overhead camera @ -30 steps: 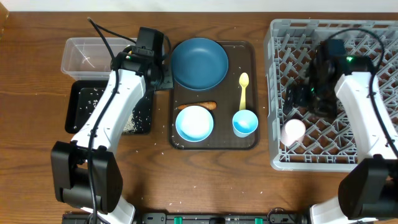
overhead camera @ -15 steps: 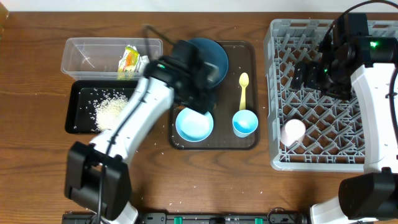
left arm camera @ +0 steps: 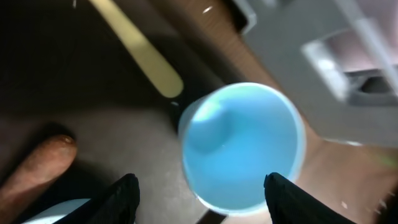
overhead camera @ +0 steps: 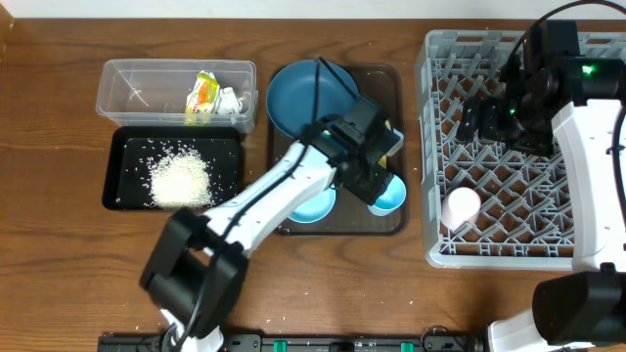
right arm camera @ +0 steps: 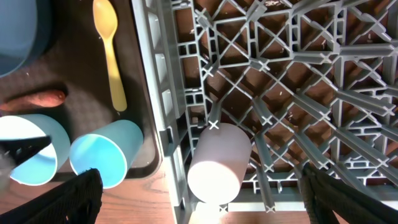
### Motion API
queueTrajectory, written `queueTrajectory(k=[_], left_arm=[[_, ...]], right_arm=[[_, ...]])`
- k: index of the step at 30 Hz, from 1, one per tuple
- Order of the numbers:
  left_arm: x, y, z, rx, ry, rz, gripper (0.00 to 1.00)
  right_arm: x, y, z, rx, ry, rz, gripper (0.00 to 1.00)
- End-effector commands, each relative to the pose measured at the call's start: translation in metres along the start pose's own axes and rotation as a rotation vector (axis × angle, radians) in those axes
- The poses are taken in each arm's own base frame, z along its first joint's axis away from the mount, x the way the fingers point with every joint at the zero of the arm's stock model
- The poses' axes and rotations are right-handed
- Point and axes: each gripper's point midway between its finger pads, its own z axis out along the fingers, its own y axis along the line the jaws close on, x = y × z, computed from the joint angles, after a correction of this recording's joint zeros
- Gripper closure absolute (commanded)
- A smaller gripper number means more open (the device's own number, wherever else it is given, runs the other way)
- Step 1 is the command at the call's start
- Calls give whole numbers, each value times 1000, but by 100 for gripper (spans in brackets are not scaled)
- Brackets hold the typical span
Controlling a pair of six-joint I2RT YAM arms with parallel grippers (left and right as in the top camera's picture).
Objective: Sort waste into correct bins and load items into the dishwasher rack
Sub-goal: 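Reach left gripper to blue cup and grasp it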
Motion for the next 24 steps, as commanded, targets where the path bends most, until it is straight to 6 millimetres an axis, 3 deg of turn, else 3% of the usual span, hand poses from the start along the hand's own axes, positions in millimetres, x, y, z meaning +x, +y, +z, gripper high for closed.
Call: queueTrajectory(k=[1,5,14,24], left_arm=[[4,23,12,-122,20,-91,33],[6,26,20,-126,31,-108,34],[7,27,24,-126,36,-118,64],[9,15,29,-113,44,-102,65]], right_arm=[[-2,0,-4,-1,-10,-23,1],[-2,0,-4,-2,-10,-23,1],[-2,0,-4,-1,-10,-27,1],[-2,0,-4,-1,-10,-27,1]])
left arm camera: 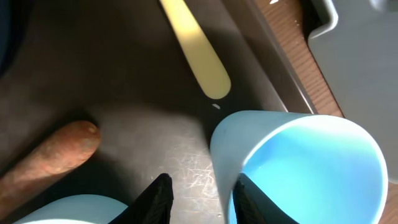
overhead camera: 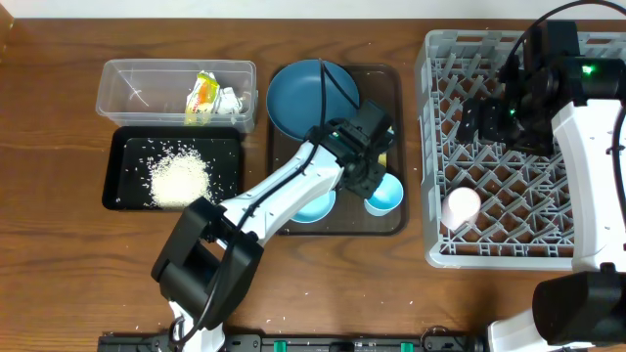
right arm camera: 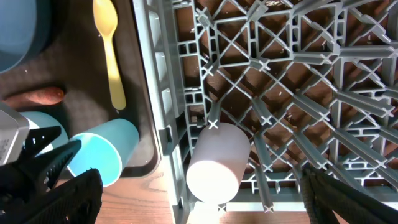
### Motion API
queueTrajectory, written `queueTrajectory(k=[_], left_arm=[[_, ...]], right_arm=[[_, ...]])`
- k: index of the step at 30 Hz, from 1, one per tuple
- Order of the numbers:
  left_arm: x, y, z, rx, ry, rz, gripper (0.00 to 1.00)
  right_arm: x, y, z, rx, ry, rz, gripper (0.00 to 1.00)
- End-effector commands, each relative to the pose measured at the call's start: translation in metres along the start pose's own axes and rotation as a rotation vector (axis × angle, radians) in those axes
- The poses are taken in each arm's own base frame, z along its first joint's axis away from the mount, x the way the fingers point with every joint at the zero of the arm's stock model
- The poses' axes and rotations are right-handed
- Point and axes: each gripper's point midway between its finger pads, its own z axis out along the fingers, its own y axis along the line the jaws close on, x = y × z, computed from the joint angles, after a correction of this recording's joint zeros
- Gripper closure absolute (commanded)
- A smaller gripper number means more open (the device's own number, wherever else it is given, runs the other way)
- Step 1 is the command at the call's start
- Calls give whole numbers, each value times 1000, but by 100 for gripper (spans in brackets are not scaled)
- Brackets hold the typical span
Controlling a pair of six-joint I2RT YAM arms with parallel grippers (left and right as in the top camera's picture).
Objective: Sort waste into correct bins and load items into the dishwasher rack
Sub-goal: 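Reach left gripper to blue cup and grasp it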
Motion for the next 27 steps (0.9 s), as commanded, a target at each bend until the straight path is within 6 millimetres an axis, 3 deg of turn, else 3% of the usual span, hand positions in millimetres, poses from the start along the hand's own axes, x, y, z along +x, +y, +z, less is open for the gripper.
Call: queueTrajectory(k=[1,6,10,16,22,27], left_arm=[[6,-4,11,-7,26,9,65],[7,-5,14,-8,31,10,74],[7,-5,14,-8,32,10,94],[2,4,7,-9,16,-50,94],[-15,40,-44,83,-56,-194,94],[-34,67,-109,375,-197,-340,94]], right_arm=[[-3,0,-4,-2,-12,-16,1],[-2,0,-4,-1,-9,-20,1],[-2,0,-4,3,-9,-20,1],[-4,0,-4,0,-18,-24,1],[-10,13,-5,-72,-41,-50,1],[-17,54,-13,-305,-79,-151,2]])
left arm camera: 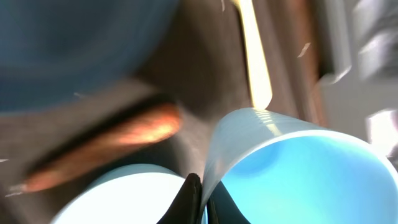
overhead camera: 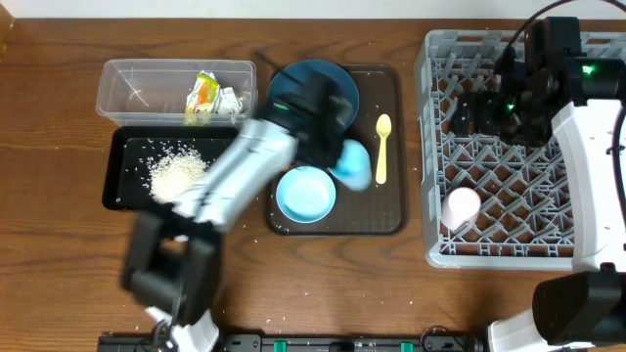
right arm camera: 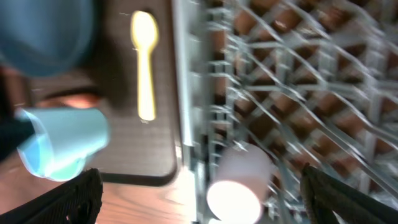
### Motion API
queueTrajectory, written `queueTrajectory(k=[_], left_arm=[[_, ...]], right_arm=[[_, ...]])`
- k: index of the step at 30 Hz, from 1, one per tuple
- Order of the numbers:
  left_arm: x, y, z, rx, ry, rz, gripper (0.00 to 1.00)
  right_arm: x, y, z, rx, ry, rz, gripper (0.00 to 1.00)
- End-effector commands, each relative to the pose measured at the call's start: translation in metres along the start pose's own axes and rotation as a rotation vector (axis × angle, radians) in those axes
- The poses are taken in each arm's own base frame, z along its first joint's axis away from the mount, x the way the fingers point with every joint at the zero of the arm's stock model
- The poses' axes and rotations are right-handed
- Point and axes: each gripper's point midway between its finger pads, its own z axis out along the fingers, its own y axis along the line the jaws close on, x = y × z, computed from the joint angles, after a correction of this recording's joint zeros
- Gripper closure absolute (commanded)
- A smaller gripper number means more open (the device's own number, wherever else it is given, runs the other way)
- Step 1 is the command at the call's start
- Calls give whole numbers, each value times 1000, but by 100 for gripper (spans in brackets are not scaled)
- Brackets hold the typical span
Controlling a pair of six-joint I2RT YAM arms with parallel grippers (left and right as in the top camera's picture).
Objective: Sort waste into correct bins and load items into the dishwasher rack
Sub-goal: 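Reach left gripper to blue cup and grasp it, then lift blue cup and hand it from left gripper to right gripper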
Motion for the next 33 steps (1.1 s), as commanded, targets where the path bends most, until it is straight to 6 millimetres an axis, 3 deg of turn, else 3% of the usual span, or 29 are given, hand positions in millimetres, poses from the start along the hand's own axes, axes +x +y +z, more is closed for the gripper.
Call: queueTrajectory(k=[1,7,15,23,28,33], left_arm=[[-26,-21,-66,309,-113,-61,94],[-42,-29,-133,742,-191,-80,94],[-39,-51,-179,1033,-194,-9,94],[-48,-47,-186,1039,-212,-13,94],[-56,-40,-192,1033,-232,-25,94],[-67,-39,-200,1036,-235,-47,94]], right_arm=[[-7,39,-8,-222,-31,-106,2],[-21,104,-27,-534,-137,-289,5],[-17,179,-46,-797,-234,-539,6],[-3,211,-54,-889,-246,-653,7],[9,222,-73,-1031,-269,-750,6],[12,228,-76,-1054,-284,-787,5]])
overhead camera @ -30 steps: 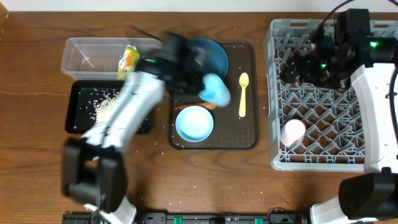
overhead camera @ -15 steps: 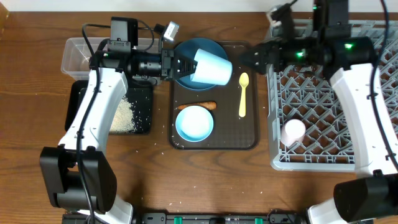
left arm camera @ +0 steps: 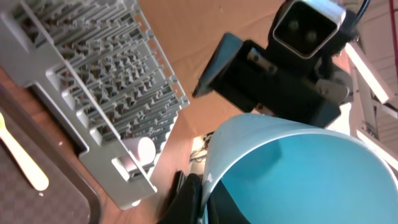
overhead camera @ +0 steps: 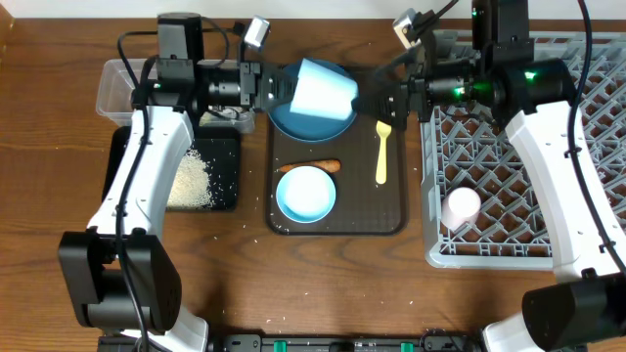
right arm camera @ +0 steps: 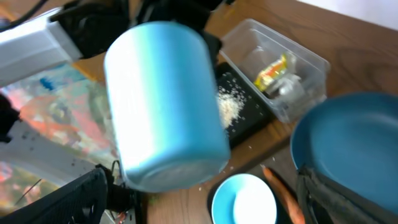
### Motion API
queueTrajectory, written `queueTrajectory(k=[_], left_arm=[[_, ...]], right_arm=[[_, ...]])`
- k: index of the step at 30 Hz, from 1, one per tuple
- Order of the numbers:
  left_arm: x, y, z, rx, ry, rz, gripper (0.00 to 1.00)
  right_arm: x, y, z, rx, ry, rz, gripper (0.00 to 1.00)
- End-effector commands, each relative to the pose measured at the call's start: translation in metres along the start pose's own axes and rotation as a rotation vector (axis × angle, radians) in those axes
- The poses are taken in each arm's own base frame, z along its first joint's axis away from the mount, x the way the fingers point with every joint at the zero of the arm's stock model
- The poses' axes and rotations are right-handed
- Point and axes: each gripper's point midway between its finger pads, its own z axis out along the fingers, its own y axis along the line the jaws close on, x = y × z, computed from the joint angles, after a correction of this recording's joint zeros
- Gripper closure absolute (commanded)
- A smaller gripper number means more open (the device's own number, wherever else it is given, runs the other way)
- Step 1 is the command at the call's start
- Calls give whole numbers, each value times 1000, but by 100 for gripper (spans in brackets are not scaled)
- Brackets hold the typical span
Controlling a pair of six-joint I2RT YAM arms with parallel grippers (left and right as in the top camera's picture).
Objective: Sort waste into correct bins and load items into the dishwasher rack
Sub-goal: 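Lift blue cup and hand it from left gripper to right gripper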
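Note:
My left gripper (overhead camera: pixel 282 86) is shut on the rim of a light blue cup (overhead camera: pixel 324 90), held sideways high over the dark blue plate (overhead camera: pixel 291 124). In the left wrist view the cup (left arm camera: pixel 298 168) fills the lower right, its rim pinched between the fingers (left arm camera: pixel 194 198). My right gripper (overhead camera: pixel 393 99) is open and faces the cup's base from the right, just apart from it. In the right wrist view the cup (right arm camera: pixel 165 102) hangs ahead of the wide-spread fingers (right arm camera: pixel 68 199). The grey dishwasher rack (overhead camera: pixel 548 256) holds a pink cup (overhead camera: pixel 461 206).
The brown tray (overhead camera: pixel 391 220) carries a light blue bowl (overhead camera: pixel 305 194), an orange sausage-like piece (overhead camera: pixel 311 167) and a yellow spoon (overhead camera: pixel 381 152). At the far left are a clear bin (overhead camera: pixel 119 80) with wrappers and a black tray (overhead camera: pixel 223 176) of rice.
The left gripper held the cup low over the tray beside the bowl; now the cup is high over the plate, turned sideways. The right gripper has come left from over the rack to face it.
The left gripper was open above the cup standing at the tray's front right. Then its jaws straddled the rim. Then it was shut on the rim with the cup off the tray. Now the cup hangs high between both arms.

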Motion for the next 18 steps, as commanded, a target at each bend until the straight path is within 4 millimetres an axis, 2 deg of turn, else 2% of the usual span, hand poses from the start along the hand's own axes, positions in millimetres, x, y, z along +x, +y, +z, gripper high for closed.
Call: queueTrajectory(k=[1,11,18], left_arm=[[-6,-12,-3,28,6,-68,94],[-7,-18,7,41,26,-77,94],[-3,-21,17,52,51,-77,94]], right_arm=[[-2,17,6,-84,-8,-67,4],[-11,27,18,-109,-26,-163,4],[-14,38,31,-130,-25,-222,12]])
